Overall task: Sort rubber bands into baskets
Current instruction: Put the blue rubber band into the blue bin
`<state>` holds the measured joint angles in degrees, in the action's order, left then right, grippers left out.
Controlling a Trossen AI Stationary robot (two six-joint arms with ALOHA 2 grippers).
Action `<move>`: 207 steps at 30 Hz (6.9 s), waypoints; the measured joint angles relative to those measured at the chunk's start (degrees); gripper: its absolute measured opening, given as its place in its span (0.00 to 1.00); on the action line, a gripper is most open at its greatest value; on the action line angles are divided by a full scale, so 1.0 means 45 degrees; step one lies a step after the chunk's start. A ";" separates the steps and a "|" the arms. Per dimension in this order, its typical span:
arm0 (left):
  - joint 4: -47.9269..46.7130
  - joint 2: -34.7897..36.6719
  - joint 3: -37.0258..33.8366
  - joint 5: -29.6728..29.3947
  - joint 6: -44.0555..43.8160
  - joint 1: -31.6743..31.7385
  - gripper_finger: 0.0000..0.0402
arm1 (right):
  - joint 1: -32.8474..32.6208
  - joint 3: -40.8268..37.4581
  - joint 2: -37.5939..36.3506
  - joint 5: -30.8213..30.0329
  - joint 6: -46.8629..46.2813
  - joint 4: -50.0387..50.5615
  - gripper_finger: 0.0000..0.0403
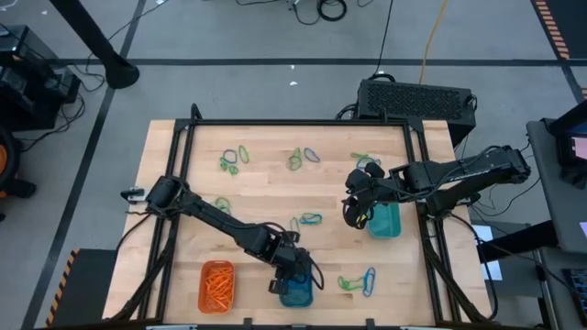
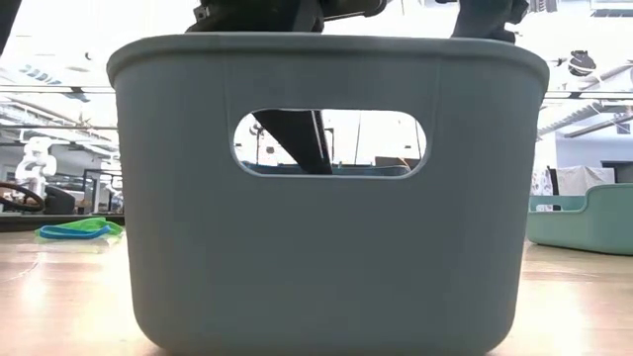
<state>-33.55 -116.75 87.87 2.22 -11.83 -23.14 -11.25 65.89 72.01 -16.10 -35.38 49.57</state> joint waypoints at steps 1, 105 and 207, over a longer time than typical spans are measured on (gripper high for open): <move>-0.0033 0.0000 0.0075 -0.0002 -0.0018 0.0027 0.33 | 0.0000 0.0000 0.0000 0.0000 0.0000 0.0009 0.36; 1.5411 0.6980 -0.8508 0.0155 -0.2601 0.5442 0.36 | 0.5414 -0.1821 -0.1681 1.0252 -0.0360 -0.8613 0.00; 1.5337 0.7125 -0.8461 0.0415 -0.1856 0.5290 0.03 | 0.3308 -0.1802 0.0704 0.5248 -0.2061 -1.2602 0.00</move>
<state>35.46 -84.68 49.80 4.09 -20.18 0.67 3.64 57.78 75.18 7.52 -44.65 -7.14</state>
